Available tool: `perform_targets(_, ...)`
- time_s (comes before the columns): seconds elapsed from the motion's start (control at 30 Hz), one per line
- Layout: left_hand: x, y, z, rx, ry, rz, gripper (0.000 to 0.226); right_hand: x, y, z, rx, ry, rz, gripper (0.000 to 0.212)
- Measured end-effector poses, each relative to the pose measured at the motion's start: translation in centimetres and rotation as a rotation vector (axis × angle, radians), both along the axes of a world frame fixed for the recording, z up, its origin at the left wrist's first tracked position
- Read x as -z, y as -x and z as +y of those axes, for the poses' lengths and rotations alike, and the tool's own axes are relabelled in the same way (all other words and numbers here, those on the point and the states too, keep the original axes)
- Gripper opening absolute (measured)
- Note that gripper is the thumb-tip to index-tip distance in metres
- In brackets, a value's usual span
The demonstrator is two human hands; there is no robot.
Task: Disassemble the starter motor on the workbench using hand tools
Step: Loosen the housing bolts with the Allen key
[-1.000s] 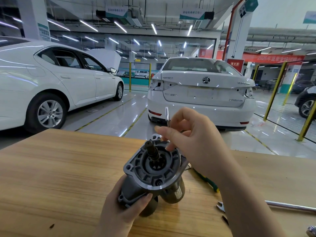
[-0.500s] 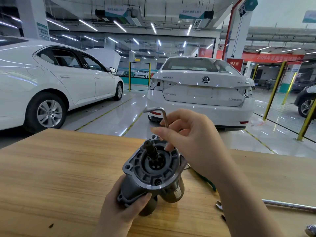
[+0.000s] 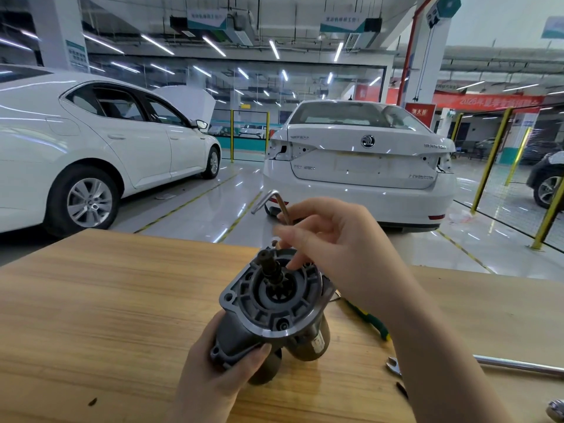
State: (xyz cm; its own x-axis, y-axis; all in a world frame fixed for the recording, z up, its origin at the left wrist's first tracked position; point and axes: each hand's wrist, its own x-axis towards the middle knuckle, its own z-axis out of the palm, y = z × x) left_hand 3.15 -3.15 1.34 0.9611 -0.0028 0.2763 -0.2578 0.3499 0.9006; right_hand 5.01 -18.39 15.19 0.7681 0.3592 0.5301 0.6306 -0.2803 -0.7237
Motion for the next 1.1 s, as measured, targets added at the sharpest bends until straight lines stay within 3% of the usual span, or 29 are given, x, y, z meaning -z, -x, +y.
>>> perform_targets(0.1, -0.02, -0.03, 0.02, 0.01, 0.016, -0.002, 0.083, 0.2, -0.07, -0.03, 0.041, -0.06, -0.004, 0.023)
perform_targets(0.5, -0.16, -0.02, 0.18, 0.011, -0.019, -0.029, 0.078, 0.22, -0.07, 0.2, 0.086, 0.009, -0.066, 0.012)
perform_targets(0.7, -0.16, -0.08, 0.14, 0.025, -0.021, -0.03, 0.078, 0.21, -0.11, -0.04, 0.119, -0.048, -0.094, 0.028)
perform_targets(0.87, -0.12, -0.05, 0.19, 0.019, -0.031, -0.024, 0.085, -0.03, 0.11, -0.1, 0.06, 0.062, -0.118, 0.02)
perform_targets(1.0, -0.08, -0.14, 0.29, 0.016, -0.043, -0.016, 0.086, -0.1, 0.11, 0.14, 0.079, -0.002, -0.081, 0.007)
perform_targets(1.1, 0.02, -0.16, 0.34, 0.025, -0.038, -0.017, 0.094, -0.06, 0.17, 0.08, 0.116, -0.038, -0.09, 0.02)
